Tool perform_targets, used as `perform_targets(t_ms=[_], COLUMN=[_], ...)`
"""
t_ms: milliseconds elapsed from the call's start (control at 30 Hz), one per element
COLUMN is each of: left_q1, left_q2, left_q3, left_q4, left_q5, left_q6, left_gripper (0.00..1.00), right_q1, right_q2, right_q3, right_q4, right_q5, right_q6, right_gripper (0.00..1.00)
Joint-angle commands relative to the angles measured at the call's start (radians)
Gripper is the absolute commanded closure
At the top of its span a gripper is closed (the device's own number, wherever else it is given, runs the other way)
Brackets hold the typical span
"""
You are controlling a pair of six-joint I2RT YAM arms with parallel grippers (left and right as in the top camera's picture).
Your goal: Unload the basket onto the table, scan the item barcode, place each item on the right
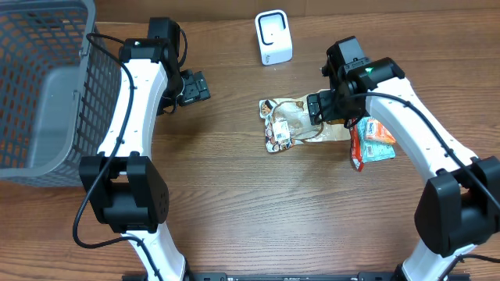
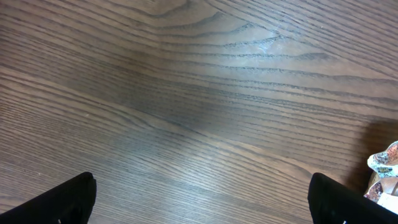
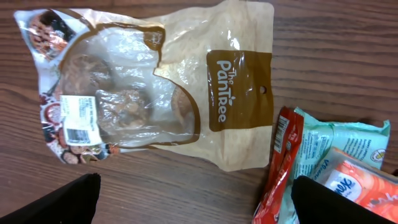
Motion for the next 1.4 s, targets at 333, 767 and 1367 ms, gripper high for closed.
perform_targets(t_ms=[333,767,1367], left_q1=[-0.002,-0.002,-0.002], left_q2=[0.001,0.001,0.001], left_q3=[0.018,0.018,0.018], left_q4=[0.001,0.001,0.001], left_q5=[-0.008,-0.008,-0.008], left_q6=[0.015,0.015,0.015], left_gripper=[0.0,0.0,0.0], right_q1=[0.005,0.004,-0.118], right_q2=[-0.491,-1.058,-1.607], right_q3=[-0.003,-0.006,-0.413], right_q4=[0.006,-0.023,-0.033], right_q5=[-0.004,0.055,0.054], right_q6=[0.0,-0.08,-0.075], right_gripper=[0.0,0.0,0.0])
